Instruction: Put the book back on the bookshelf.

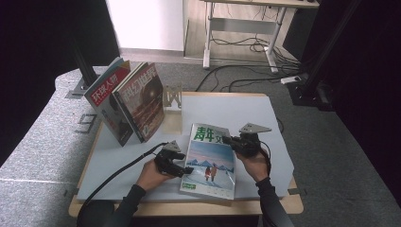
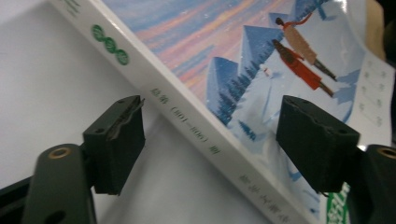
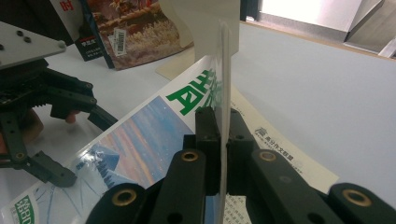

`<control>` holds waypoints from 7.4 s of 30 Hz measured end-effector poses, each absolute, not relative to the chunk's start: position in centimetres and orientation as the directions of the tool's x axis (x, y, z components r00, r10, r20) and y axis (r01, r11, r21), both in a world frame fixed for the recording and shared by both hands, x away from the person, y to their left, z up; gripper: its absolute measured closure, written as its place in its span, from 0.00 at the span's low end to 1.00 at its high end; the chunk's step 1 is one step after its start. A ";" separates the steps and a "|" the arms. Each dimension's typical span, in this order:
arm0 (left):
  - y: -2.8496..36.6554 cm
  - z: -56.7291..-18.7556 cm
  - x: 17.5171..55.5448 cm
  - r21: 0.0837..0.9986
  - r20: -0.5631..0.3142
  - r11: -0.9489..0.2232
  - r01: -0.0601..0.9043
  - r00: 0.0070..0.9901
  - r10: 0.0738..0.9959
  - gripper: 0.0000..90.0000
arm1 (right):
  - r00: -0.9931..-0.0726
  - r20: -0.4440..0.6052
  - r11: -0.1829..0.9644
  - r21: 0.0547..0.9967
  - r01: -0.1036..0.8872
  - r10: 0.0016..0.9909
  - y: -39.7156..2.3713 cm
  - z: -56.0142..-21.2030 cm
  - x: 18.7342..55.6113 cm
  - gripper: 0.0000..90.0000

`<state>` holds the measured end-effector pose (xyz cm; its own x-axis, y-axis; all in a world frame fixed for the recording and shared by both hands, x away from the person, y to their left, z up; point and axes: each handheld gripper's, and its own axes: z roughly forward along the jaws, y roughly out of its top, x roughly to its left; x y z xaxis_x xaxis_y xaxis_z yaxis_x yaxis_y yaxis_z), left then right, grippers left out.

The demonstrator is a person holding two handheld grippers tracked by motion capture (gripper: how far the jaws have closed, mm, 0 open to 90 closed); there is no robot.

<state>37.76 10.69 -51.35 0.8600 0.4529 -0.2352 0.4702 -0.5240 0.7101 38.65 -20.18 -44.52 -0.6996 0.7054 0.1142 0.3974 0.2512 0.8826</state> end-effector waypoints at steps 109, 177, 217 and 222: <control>16.9 -48.9 35.2 0.869 -0.143 -0.374 0.323 0.889 0.436 0.80 | -0.749 0.047 0.235 0.935 0.266 0.661 -19.6 -39.6 37.8 0.90; 17.2 -45.7 34.3 0.918 0.020 -0.364 0.157 0.899 0.438 0.69 | -0.827 0.007 0.269 0.944 0.191 0.563 -18.0 -39.9 37.5 0.64; 13.7 -36.4 37.3 0.905 -0.020 -0.377 0.196 0.906 0.423 0.81 | -0.821 -0.002 0.279 0.941 0.192 0.571 -17.9 -40.0 37.6 0.63; 13.7 -36.4 37.2 0.907 -0.014 -0.379 0.185 0.912 0.410 0.81 | -0.813 -0.014 0.288 0.938 0.191 0.582 -18.0 -40.2 37.5 0.60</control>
